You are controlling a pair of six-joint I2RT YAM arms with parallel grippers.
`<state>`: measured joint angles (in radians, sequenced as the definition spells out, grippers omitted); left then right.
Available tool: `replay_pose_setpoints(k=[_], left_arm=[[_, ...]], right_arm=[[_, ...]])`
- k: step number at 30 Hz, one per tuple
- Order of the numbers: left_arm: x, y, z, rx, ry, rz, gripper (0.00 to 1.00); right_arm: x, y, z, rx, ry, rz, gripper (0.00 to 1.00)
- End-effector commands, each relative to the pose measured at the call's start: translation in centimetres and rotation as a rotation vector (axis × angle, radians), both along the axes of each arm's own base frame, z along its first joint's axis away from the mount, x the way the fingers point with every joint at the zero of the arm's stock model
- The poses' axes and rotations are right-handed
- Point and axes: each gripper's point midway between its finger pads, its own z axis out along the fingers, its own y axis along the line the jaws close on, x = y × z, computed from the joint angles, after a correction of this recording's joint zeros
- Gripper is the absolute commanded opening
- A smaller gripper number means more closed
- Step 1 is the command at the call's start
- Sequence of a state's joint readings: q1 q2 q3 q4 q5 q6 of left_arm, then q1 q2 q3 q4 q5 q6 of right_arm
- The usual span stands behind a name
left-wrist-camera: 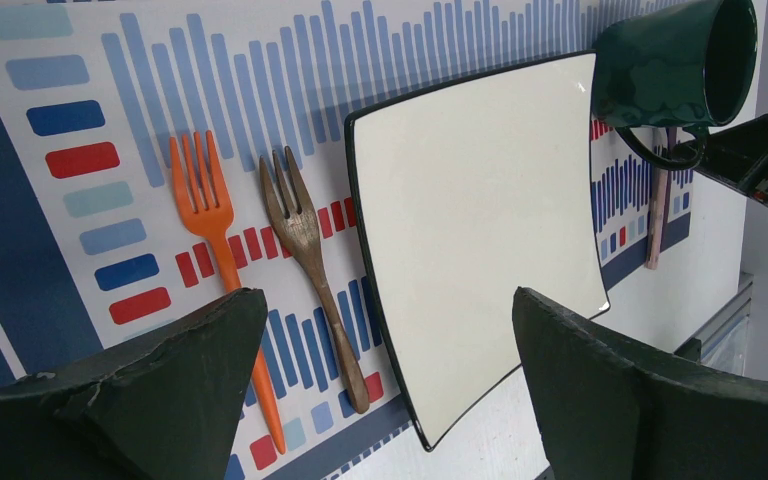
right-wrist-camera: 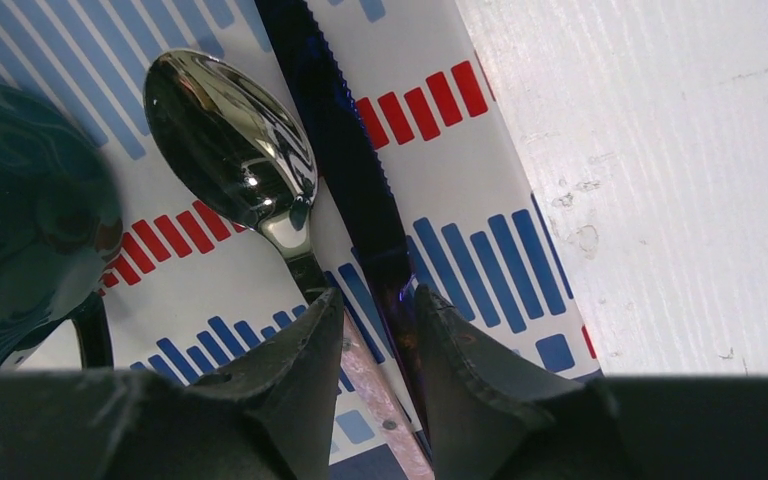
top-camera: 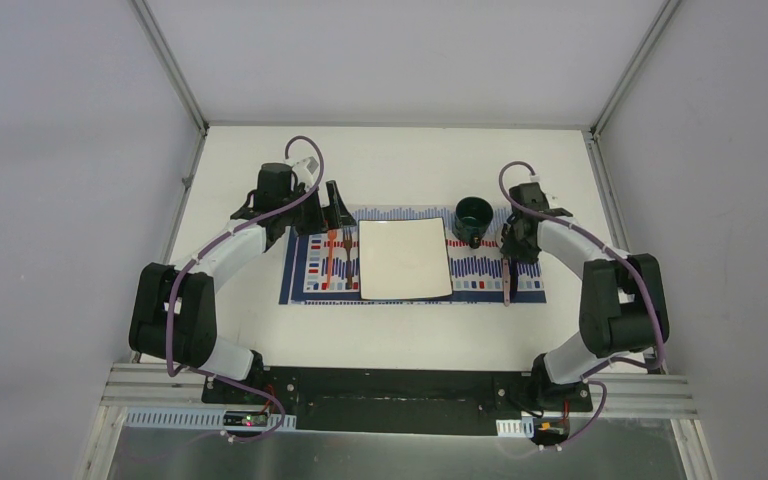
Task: Set the dinner table for one person
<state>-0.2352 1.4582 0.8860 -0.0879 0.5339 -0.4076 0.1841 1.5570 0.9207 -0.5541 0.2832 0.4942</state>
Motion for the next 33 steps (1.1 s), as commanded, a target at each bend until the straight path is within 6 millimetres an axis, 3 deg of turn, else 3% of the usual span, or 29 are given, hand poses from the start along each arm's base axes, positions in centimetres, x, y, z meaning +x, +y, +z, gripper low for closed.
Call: replay_pose_setpoints(k=[1,33], left_arm=[[0.9,-0.3,2.3,-0.016,-0.078,-0.017,0.99],[0.7,-0.2,2.8,-0.012,-0.09,-0.014,0.99]], right_arm=[[1.2,0.6,0.0,0.037,-0.025,0.007,0.36],[0.4,-2.0,-0.4,-0.008,0.036,-0.042,0.38]])
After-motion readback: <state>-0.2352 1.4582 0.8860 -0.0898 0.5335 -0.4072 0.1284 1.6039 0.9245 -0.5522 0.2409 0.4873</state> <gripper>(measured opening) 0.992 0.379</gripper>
